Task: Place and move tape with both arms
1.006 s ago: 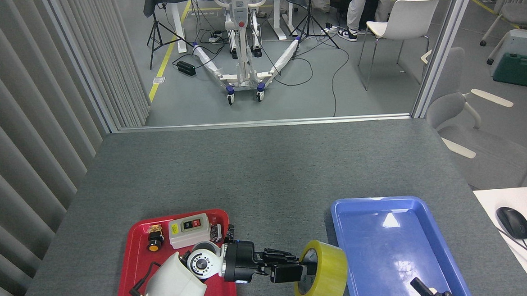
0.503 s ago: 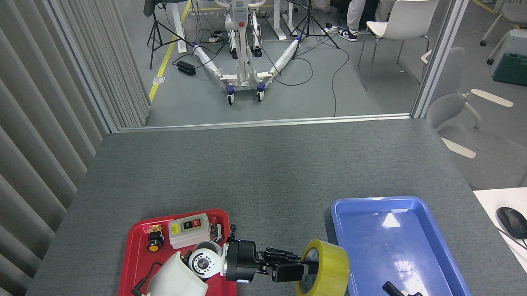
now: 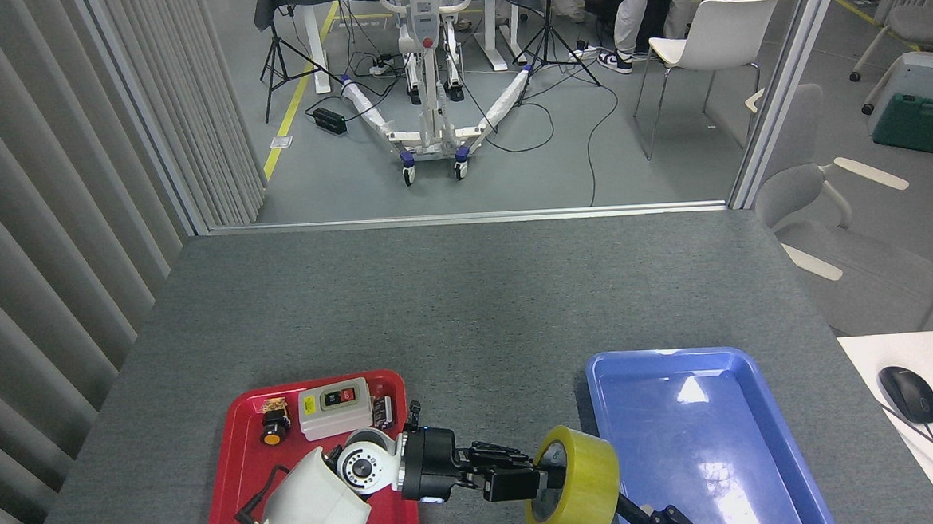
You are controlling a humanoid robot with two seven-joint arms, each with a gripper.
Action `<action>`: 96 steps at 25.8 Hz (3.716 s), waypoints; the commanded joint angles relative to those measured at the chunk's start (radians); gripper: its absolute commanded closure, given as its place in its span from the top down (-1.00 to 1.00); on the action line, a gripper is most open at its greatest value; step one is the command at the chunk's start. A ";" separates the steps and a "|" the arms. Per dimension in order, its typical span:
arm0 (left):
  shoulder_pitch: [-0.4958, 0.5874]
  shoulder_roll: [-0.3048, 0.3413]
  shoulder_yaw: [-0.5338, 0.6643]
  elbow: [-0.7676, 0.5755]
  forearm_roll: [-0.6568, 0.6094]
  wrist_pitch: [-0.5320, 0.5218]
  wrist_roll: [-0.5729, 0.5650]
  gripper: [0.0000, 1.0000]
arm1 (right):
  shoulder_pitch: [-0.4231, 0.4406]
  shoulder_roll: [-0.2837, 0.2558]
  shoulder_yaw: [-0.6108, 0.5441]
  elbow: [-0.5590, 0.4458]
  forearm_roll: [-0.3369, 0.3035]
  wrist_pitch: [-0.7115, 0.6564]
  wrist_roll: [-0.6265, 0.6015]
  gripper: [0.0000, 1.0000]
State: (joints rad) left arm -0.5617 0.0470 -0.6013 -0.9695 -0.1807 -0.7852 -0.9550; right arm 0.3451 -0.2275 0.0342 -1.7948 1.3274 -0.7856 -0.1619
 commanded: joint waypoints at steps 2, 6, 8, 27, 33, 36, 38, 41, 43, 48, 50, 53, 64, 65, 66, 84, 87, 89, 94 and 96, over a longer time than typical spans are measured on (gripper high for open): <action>0.000 -0.003 0.000 0.000 -0.002 0.000 -0.001 -1.00 | -0.003 0.000 0.009 0.000 0.010 0.000 0.001 0.34; 0.000 -0.003 0.002 0.002 -0.002 0.000 -0.001 -1.00 | -0.005 -0.001 0.009 0.000 0.010 0.000 -0.001 -0.72; 0.002 -0.004 0.002 0.002 -0.002 0.000 -0.001 -1.00 | -0.005 -0.001 0.009 0.000 0.010 0.000 -0.001 -1.00; -0.023 0.014 0.109 0.034 -0.005 0.000 0.007 0.95 | 0.011 -0.035 -0.089 0.000 -0.011 0.000 -0.004 -1.00; 0.052 0.096 0.256 0.011 -0.011 0.000 0.044 0.95 | -0.008 -0.066 -0.123 0.015 -0.022 0.035 0.058 -1.00; 0.128 0.160 0.265 -0.144 -0.082 0.228 0.082 0.94 | -0.052 -0.089 -0.117 0.034 -0.024 0.221 0.200 -1.00; 0.180 0.220 0.281 -0.264 -0.209 0.343 0.206 0.95 | -0.078 -0.099 -0.114 0.054 -0.030 0.332 0.288 -1.00; 0.279 0.300 0.321 -0.425 -0.419 0.409 0.564 0.95 | -0.133 -0.148 -0.108 0.074 -0.057 0.451 0.363 -1.00; 0.355 0.333 0.342 -0.494 -0.510 0.449 0.803 0.95 | -0.166 -0.179 -0.099 0.097 -0.077 0.506 0.421 -1.00; 0.460 0.353 0.348 -0.554 -0.645 0.600 0.920 0.95 | -0.228 -0.207 -0.033 0.149 -0.106 0.603 0.501 -1.00; 0.508 0.350 0.348 -0.587 -0.836 0.724 0.958 0.95 | -0.250 -0.219 0.000 0.169 -0.136 0.612 0.538 -1.00; 0.583 0.349 0.348 -0.667 -1.030 0.940 0.993 0.96 | -0.259 -0.224 0.015 0.176 -0.160 0.634 0.573 -1.00; 0.597 0.364 0.364 -0.715 -0.766 1.063 0.986 0.98 | -0.287 -0.225 0.050 0.201 -0.129 0.752 0.562 -0.18; 0.597 0.363 0.364 -0.718 -0.769 1.052 0.992 0.98 | -0.288 -0.224 0.050 0.201 -0.129 0.761 0.559 -0.05; 0.597 0.358 0.367 -0.715 -0.772 1.043 0.999 0.98 | -0.288 -0.224 0.050 0.202 -0.129 0.767 0.559 0.09; 0.614 0.315 0.459 -0.624 -0.861 0.750 0.996 0.98 | -0.291 -0.219 0.059 0.201 -0.116 0.773 0.482 0.56; 0.602 0.317 0.462 -0.587 -0.810 0.747 0.987 0.98 | -0.291 -0.219 0.058 0.196 -0.114 0.781 0.447 0.56; 0.600 0.317 0.462 -0.575 -0.778 0.747 0.987 0.98 | -0.291 -0.216 0.056 0.189 -0.111 0.773 0.386 0.65; 0.602 0.318 0.476 -0.586 -0.790 0.727 1.004 0.98 | -0.271 -0.205 0.010 0.181 -0.111 0.764 0.131 0.72; 0.602 0.317 0.491 -0.598 -0.796 0.722 1.009 0.98 | -0.259 -0.202 -0.011 0.181 -0.111 0.766 0.105 0.76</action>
State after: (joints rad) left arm 0.0399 0.3646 -0.1264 -1.5559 -0.9704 -0.0545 0.0417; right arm 0.0708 -0.4339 0.0523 -1.6124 1.2169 -0.0183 0.0235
